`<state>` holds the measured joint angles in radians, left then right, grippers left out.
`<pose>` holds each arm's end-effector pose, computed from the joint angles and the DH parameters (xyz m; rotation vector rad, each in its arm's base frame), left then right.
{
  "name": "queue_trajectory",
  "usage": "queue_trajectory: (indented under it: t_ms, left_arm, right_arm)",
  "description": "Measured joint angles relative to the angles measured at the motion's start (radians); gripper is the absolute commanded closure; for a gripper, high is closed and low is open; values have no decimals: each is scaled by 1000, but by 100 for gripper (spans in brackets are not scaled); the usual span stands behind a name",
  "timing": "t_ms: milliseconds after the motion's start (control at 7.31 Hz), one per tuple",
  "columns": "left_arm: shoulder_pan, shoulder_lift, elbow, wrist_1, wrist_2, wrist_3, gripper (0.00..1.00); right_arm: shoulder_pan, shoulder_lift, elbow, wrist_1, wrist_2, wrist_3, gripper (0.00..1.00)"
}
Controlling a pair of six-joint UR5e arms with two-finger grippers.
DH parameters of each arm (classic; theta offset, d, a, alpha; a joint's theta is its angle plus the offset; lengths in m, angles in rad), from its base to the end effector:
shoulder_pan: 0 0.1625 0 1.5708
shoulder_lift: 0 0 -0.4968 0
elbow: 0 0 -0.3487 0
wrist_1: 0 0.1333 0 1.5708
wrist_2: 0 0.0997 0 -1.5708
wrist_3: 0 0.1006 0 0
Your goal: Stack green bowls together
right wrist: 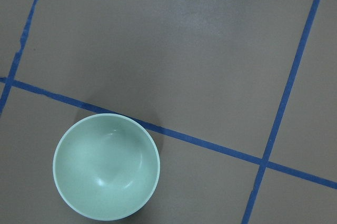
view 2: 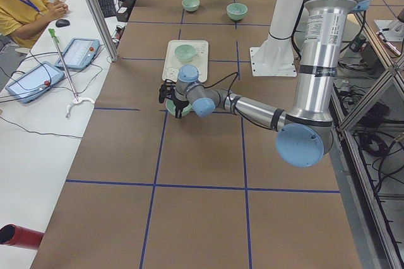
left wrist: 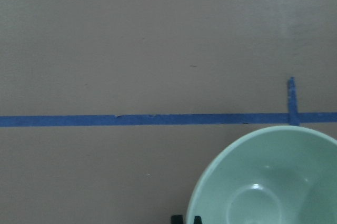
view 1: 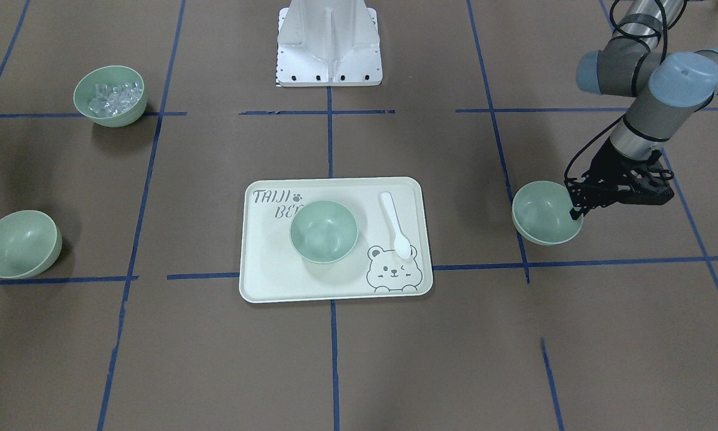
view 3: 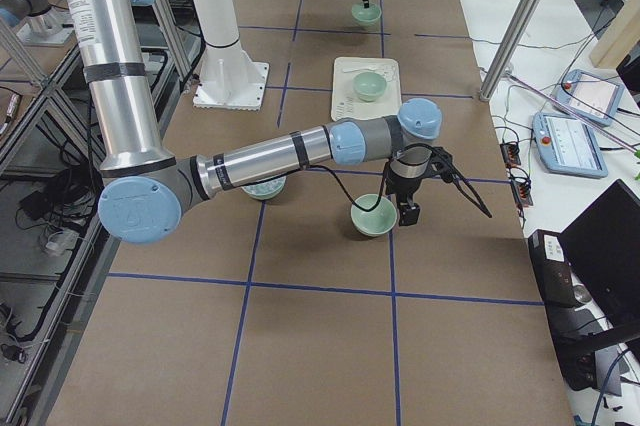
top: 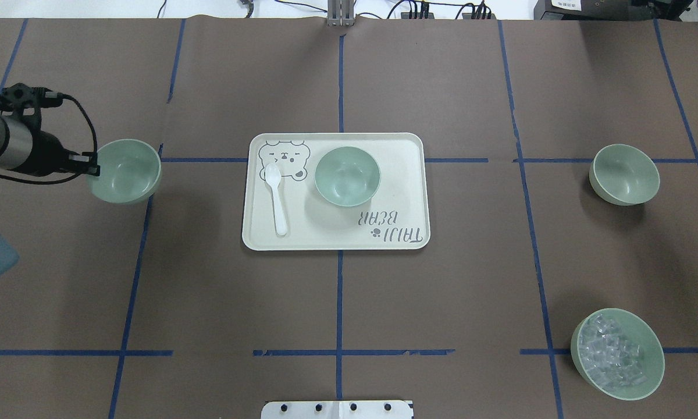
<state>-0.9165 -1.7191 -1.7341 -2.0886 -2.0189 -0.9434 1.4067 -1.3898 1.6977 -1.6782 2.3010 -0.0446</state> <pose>0.2572 -0.4827 0.5346 0.2659 0.8773 -0.0828 -0.0220 -0.5380 0.5991 0.1481 -0.7401 -0.2719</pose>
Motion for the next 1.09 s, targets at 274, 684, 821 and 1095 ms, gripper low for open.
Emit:
queue_trajectory:
  t_ms: [274,684,821,1095]
  left_arm:
    - [14,-228,-25,198,11,-88,100]
    - [200,-494,74,263,162,-317,100]
    - [259,-562,129,262,208,-367,100]
    - [336,-641,214,250,279,-424,100]
  right_arm:
    - [0,0,5,0,0,1,0]
    - [0,0,9,0,0,1,0]
    - [0,0,11,0,0,2,0]
    - [0,0,12,0,0,2,0]
